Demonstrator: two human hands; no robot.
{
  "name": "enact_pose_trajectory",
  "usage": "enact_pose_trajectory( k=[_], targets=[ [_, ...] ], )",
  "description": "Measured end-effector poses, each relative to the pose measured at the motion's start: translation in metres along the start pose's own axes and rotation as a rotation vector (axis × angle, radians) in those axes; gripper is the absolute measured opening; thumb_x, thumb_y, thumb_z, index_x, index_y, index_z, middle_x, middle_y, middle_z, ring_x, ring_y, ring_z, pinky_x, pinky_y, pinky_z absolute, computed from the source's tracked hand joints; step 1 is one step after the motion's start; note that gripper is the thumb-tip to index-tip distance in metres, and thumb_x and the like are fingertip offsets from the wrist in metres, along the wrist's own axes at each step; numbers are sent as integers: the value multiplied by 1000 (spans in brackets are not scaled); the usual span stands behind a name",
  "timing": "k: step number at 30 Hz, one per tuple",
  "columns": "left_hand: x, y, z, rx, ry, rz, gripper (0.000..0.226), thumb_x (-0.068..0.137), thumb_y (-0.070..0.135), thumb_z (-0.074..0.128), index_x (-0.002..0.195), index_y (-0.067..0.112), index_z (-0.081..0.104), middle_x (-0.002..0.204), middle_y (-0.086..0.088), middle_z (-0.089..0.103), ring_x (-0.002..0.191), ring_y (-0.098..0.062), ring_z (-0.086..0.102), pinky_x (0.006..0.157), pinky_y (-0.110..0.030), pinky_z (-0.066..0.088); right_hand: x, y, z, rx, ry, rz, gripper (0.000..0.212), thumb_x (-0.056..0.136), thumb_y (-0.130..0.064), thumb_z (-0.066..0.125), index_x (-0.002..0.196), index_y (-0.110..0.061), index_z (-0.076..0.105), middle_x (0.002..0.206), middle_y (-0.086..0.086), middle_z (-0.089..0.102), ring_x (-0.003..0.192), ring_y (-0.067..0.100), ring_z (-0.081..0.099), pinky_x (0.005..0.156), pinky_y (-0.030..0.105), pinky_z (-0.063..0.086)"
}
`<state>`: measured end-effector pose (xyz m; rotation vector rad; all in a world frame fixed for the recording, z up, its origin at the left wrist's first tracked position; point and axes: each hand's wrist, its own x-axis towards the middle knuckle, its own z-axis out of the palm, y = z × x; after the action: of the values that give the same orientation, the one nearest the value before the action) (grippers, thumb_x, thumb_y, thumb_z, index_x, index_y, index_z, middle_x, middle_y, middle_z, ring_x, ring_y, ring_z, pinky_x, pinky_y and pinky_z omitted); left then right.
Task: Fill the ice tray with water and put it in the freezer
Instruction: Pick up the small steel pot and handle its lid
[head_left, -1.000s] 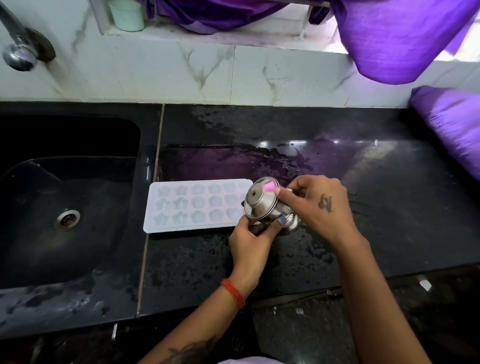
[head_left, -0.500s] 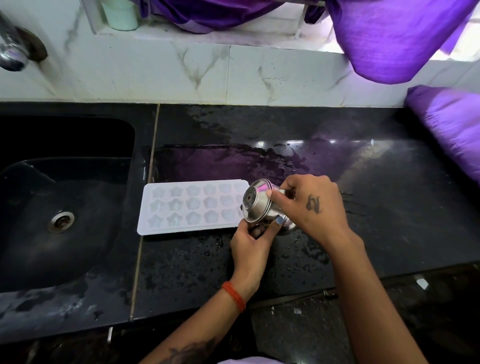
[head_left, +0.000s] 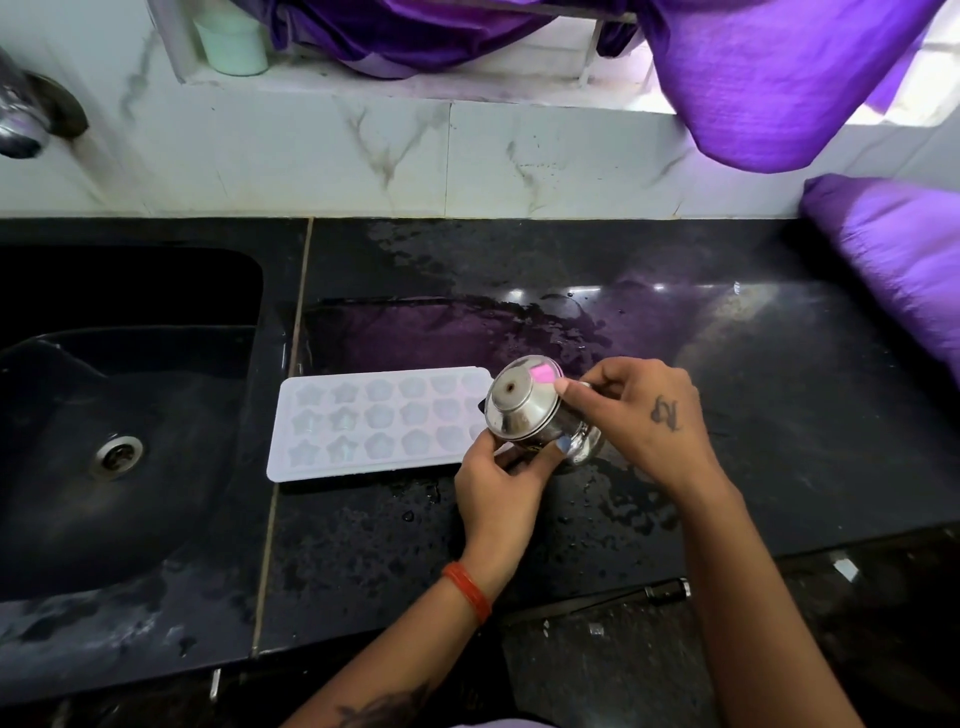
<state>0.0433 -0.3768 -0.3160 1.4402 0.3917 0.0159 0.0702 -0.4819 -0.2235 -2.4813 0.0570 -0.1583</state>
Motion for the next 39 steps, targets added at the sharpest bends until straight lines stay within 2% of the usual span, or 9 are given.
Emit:
enact_pose_trajectory(
  k=[7, 13, 20, 25, 29, 33, 39],
  targets=[
    [0, -5, 9, -133, -73, -116, 40, 65, 19, 84, 101, 14, 67, 92, 3, 74, 83, -1, 68, 67, -10, 48, 0, 4, -2, -90, 7, 12, 27, 82, -44, 65, 71, -20, 70, 61, -5, 66, 65, 14, 63, 67, 32, 51],
    [-4, -10, 15, -238, -143, -173, 39, 69, 15, 81, 105, 9, 65, 96, -2, 74, 92, -12, 69, 88, -28, 52, -1, 4, -4, -239, -14, -28, 33, 84, -47, 61, 72, -17, 68, 62, -2, 66, 65, 16, 61, 60, 27, 43],
    [-4, -13, 19, -285, -162, -173, 37, 72, 14, 79, 105, 7, 65, 97, -4, 74, 94, -15, 69, 92, -32, 51, -1, -2, -6, -306, -26, -80, 36, 87, -46, 58, 75, -14, 67, 65, 1, 67, 68, 19, 62, 62, 29, 45],
    [-4, -13, 20, -286, -157, -168, 35, 73, 13, 78, 105, 7, 65, 97, -4, 74, 94, -15, 69, 92, -32, 51, 0, -1, -6, -300, -33, -103, 35, 88, -44, 57, 75, -13, 67, 57, -5, 62, 63, 14, 59, 56, 26, 37],
    [-2, -15, 21, -288, -144, -162, 36, 73, 13, 78, 106, 7, 65, 98, -6, 73, 95, -17, 68, 92, -33, 51, 1, 1, -6, -282, -13, -115, 35, 87, -45, 58, 76, -13, 67, 64, -1, 66, 67, 18, 60, 61, 29, 43],
    [-3, -14, 22, -241, -118, -132, 37, 72, 13, 79, 106, 7, 65, 99, -5, 73, 93, -14, 69, 86, -26, 53, 2, 7, -7, -248, -12, -101, 35, 86, -45, 59, 75, -13, 67, 66, 1, 67, 69, 20, 61, 62, 29, 44],
    [-2, -13, 21, -43, -44, -37, 37, 67, 21, 83, 99, 17, 66, 92, 4, 74, 86, -4, 68, 79, -21, 51, 1, 24, -7, 3, -7, 6, 27, 82, -43, 66, 72, -18, 70, 64, -4, 68, 66, 14, 64, 68, 30, 50]
  ],
)
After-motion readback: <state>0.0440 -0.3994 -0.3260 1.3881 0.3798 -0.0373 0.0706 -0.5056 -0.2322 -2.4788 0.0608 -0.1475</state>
